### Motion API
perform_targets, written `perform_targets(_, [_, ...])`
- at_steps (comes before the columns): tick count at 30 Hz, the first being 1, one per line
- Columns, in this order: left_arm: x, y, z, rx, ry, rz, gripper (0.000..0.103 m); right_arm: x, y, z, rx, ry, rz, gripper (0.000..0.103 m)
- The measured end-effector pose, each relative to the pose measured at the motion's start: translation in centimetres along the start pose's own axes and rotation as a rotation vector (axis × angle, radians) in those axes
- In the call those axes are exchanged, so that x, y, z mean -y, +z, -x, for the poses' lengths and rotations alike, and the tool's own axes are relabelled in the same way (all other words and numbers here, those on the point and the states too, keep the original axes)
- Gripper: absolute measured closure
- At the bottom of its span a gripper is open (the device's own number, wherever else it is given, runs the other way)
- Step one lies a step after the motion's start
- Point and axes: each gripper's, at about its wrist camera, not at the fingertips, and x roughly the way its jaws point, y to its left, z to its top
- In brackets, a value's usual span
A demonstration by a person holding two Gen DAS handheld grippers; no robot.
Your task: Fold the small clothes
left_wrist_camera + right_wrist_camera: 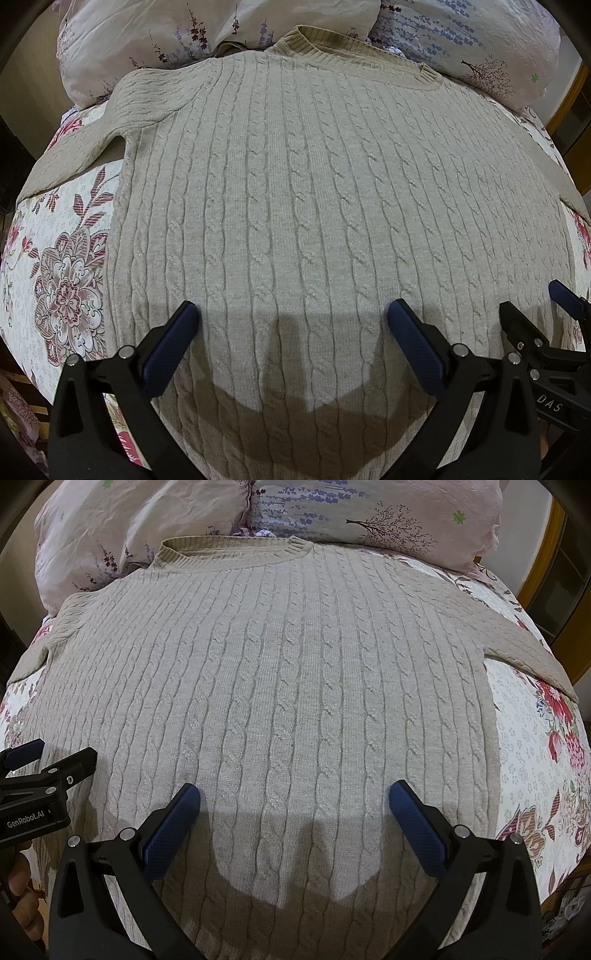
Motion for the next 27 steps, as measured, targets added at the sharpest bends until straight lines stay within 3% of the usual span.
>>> perform_targets(27, [0.00, 0.01, 0.00, 0.000, 0.000, 0.000, 0.002, -0.08, 0.17, -0.12, -0.012, 0.000, 0.003, 0.001])
